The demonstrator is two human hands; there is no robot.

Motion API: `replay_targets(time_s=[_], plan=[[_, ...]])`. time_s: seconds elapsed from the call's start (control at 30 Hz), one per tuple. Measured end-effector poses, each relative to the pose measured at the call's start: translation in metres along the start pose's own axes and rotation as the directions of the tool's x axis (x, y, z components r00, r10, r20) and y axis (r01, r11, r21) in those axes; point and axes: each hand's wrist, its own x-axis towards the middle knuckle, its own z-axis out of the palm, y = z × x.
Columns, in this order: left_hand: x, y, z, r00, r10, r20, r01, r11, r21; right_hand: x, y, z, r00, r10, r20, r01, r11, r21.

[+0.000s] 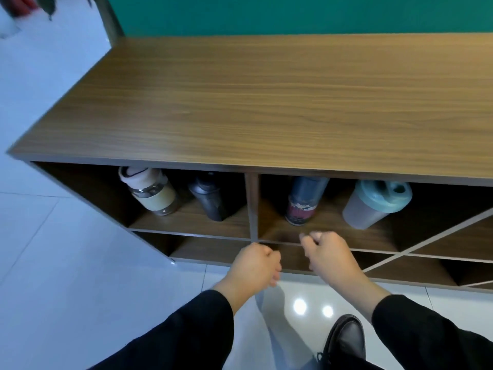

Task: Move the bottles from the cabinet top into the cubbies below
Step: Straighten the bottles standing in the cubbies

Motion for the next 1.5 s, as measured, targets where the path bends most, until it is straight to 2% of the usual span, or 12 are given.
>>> replay_targets(time_s=[0.07,0.1,0.13,0.17,0.23,0.3,0.37,0.53,0.73,0.97,1.37,1.5], plan=[[-0.025,-0.003,-0.034,0.98,-0.129,0.154,0.103,0.981,0.166,-0.032,-0.023,0.009,0.981,-0.088,0.175,0.1,0.993,-0.06],[-0.033,-0.005,-0.051,0.975,-0.176,0.138,0.154,0.976,0.157,-0.046,-0.032,0.016,0.959,-0.128,0.254,0.146,0.988,-0.055],[-0.035,-0.012,-0.068,0.979,-0.196,0.06,0.191,0.979,0.073,-0.059,-0.04,0.025,0.934,-0.169,0.314,0.191,0.981,-0.042],[-0.034,-0.022,-0.084,0.978,-0.19,-0.086,0.182,0.979,-0.088,-0.067,-0.045,0.036,0.915,-0.207,0.345,0.228,0.973,-0.02],[-0.027,-0.045,-0.108,0.892,-0.186,-0.411,0.035,0.936,-0.35,-0.075,-0.055,0.06,0.903,-0.269,0.336,0.27,0.962,0.045],[-0.022,-0.052,-0.119,0.793,-0.137,-0.593,-0.118,0.921,-0.371,-0.075,-0.07,0.078,0.909,-0.305,0.284,0.28,0.952,0.126],[-0.019,-0.048,-0.121,0.768,-0.058,-0.638,-0.242,0.896,-0.372,-0.067,-0.088,0.092,0.927,-0.301,0.221,0.259,0.945,0.201],[-0.007,-0.033,-0.114,0.806,0.071,-0.587,-0.384,0.817,-0.429,-0.025,-0.122,0.115,0.984,-0.164,0.072,0.123,0.911,0.393],[0.009,-0.033,-0.109,0.869,0.124,-0.479,-0.386,0.776,-0.499,0.018,-0.135,0.131,0.996,-0.05,0.069,0.02,0.921,0.389],[0.032,-0.036,-0.12,0.881,0.145,-0.449,-0.383,0.776,-0.501,0.008,-0.121,0.143,0.996,-0.094,0.013,0.077,0.884,0.462],[0.043,-0.049,-0.12,0.903,0.184,-0.388,-0.376,0.775,-0.507,0.006,-0.11,0.144,0.989,-0.117,0.094,0.066,0.902,0.427],[0.033,-0.043,-0.121,0.912,0.148,-0.382,-0.347,0.774,-0.53,-0.001,-0.112,0.141,0.987,-0.115,0.11,0.063,0.918,0.391]])
